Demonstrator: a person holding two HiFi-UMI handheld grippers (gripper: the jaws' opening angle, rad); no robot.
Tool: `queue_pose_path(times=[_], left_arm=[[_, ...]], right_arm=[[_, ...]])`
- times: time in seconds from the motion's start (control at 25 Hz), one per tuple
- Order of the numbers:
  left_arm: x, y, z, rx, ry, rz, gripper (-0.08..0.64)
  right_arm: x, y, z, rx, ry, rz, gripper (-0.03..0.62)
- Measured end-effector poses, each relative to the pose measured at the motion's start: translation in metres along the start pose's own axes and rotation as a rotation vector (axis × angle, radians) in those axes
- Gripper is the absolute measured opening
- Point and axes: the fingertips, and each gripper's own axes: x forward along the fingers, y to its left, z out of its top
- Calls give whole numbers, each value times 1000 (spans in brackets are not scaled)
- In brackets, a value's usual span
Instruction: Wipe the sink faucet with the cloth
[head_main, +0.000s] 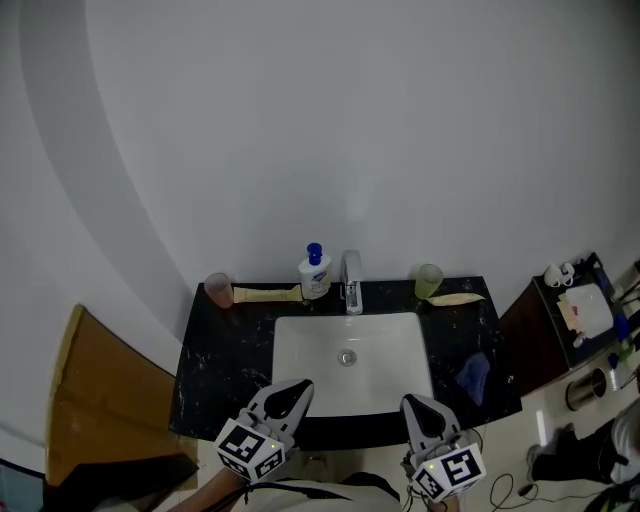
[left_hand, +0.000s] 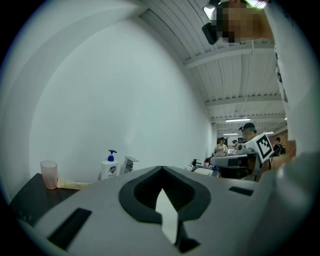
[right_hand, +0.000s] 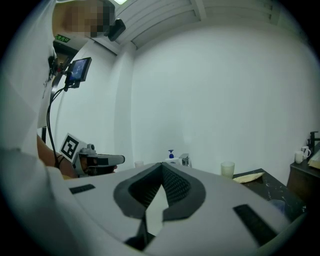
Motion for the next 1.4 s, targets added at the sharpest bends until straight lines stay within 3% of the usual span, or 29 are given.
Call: queue_pose_path(times=[0.44, 0.68, 0.92, 1.12, 1.4], left_arm=[[33, 20, 2, -16, 5, 56, 2], [71, 7, -6, 1, 47, 18, 2], [130, -35, -20, 27, 90, -121, 2], [187, -91, -42, 37, 144, -308, 2], [241, -186, -93, 39, 245, -564, 2]], right_arm=[[37, -29, 2, 4, 10, 46, 4], [36, -63, -4, 11, 21, 21, 3], [4, -115, -22, 28, 36, -110, 3], [-36, -167, -55, 36, 85, -294, 3], [-93, -213, -84, 79, 128, -477, 3]])
